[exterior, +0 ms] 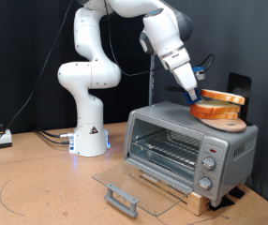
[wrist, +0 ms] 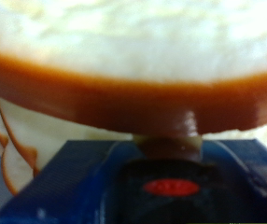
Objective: Make a piece of toast with the oven
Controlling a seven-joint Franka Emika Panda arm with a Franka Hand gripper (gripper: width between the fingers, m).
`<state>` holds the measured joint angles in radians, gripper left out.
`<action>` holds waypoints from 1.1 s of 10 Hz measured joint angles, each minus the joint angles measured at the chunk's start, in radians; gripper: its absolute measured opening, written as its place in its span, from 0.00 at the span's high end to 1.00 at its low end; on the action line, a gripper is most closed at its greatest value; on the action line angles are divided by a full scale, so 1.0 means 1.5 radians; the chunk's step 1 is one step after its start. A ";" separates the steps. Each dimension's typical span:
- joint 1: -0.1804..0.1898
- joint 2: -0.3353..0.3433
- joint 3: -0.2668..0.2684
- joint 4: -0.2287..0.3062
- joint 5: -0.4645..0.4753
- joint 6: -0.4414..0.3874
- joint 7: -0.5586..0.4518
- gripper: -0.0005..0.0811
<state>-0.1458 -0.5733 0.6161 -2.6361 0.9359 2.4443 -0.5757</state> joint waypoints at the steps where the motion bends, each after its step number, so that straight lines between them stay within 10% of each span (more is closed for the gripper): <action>1: 0.001 -0.003 -0.001 -0.005 0.005 0.001 -0.003 0.51; 6: 0.009 -0.037 -0.034 -0.031 0.042 -0.016 -0.025 0.51; 11: -0.003 -0.099 -0.105 -0.033 -0.015 -0.148 -0.016 0.51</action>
<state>-0.1497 -0.7220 0.4586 -2.6853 0.9141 2.2219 -0.5995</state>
